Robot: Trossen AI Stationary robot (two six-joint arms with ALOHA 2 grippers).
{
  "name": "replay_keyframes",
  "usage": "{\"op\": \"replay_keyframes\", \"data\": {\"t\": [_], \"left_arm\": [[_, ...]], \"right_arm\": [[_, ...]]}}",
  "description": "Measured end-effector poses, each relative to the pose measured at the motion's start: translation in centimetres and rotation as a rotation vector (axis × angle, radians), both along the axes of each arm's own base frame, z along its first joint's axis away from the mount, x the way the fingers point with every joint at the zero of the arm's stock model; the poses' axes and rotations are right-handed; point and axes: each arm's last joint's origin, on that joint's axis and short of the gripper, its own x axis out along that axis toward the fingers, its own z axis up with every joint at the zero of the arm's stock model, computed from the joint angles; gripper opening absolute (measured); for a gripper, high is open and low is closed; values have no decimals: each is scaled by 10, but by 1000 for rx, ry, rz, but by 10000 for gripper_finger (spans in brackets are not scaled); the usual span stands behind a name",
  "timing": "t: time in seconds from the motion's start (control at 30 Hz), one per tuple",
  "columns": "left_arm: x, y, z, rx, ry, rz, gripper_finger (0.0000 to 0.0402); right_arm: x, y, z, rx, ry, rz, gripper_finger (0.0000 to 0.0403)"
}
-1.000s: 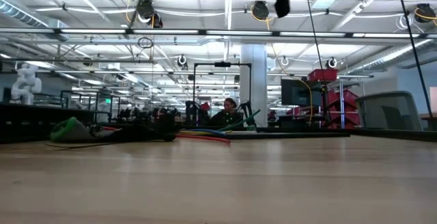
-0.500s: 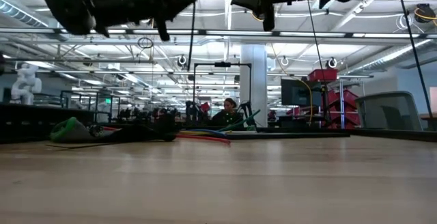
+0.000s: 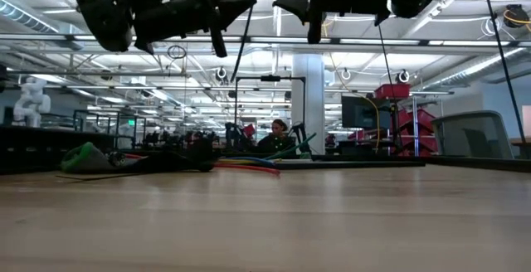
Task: Ziptie cables
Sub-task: Wrap the cable wires with the black zip tie
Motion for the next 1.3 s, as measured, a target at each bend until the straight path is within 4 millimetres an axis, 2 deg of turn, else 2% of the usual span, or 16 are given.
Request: {"op": "replay_keyframes", "data": {"t": [0.1,0.33,0.53,0.7,0.83,0.97,1.13,1.3], "left_arm": [[0,2,0,-2,6,6,0],[0,2,-1,5,11,-14,0],[0,1,-1,14,16,-35,0],[0,2,-2,42,23,-23,0],[-1,3,-1,40,11,-16,0],[-2,2,2,49,-10,-23,0],[-2,2,2,43,-17,-40,0],[-2,0,2,43,-15,-72,0]], "right_arm": [[2,-1,-1,27,-27,8,155],[16,1,-18,90,24,10,155],[25,1,-4,47,-13,26,155],[30,10,7,14,-28,96,155],[33,21,4,20,21,166,155],[35,27,-2,-28,97,148,155],[29,8,2,-76,70,7,155],[6,-23,25,-97,-76,-96,155]]}}
